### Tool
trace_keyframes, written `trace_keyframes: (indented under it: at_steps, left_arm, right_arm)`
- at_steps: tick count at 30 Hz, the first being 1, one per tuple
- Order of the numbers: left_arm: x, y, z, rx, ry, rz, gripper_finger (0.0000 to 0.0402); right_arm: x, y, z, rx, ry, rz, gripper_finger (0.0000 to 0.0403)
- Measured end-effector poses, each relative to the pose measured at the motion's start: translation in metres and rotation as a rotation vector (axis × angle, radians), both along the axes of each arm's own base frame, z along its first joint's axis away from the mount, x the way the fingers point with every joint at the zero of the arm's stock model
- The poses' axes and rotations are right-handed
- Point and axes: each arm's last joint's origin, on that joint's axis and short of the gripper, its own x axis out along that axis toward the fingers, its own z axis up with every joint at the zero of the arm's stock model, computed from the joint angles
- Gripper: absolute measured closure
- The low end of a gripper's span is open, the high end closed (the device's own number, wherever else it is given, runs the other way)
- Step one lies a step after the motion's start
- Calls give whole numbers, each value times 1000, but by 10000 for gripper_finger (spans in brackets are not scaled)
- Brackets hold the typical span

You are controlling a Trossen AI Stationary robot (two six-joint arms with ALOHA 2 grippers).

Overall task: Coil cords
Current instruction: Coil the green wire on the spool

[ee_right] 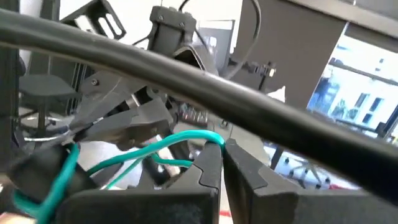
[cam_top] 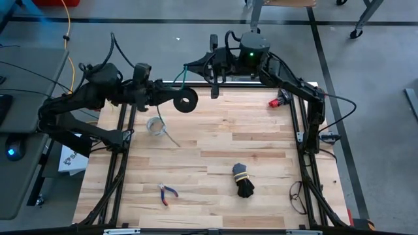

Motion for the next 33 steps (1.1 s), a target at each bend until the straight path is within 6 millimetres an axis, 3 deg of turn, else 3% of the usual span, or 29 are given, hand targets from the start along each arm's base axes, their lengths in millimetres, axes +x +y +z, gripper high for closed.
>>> trace_keyframes:
  at_steps: [13,25,33]
  left_arm:
    - [-11,-1,-19,197,218,-31,401]
    - [-14,8,-24,647,376,279,401]
    - [-13,10,-4,777,212,389,401]
  right_arm:
    - [-4,1,-17,50,200,-13,403]
    - [-17,3,-15,155,261,-40,402]
    - [-24,6,-14,214,295,-28,402]
